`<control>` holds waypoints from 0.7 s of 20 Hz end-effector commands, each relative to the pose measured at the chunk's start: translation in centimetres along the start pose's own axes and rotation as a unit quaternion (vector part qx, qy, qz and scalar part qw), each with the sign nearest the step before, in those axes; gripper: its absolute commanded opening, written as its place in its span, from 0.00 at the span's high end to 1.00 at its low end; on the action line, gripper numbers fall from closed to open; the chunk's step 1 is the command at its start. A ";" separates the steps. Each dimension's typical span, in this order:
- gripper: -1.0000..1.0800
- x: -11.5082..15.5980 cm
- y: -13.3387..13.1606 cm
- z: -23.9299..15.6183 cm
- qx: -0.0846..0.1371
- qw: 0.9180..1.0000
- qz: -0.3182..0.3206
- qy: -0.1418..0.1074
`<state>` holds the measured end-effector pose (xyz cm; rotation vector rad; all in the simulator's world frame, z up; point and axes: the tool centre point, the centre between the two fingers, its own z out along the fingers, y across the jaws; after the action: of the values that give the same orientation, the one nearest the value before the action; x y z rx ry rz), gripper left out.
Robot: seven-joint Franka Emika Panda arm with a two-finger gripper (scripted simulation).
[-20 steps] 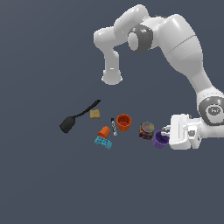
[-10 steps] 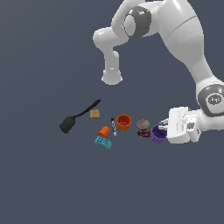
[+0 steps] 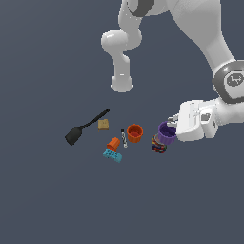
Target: Pick up a designated object from a clutter of objects.
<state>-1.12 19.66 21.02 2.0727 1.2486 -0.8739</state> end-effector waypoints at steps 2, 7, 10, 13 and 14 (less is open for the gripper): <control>1.00 -3.9 0.6 -0.6 0.000 1.000 0.001 0.001; 1.00 -9.8 1.5 -1.6 0.000 1.000 0.001 0.001; 1.00 -13.5 2.1 -2.2 0.001 1.000 0.001 0.001; 1.00 -17.1 2.8 -2.9 0.001 1.000 0.001 0.001; 1.00 -18.3 3.0 -3.1 0.001 1.000 0.001 0.001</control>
<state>-3.83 11.78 35.64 2.0751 1.2470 -0.8741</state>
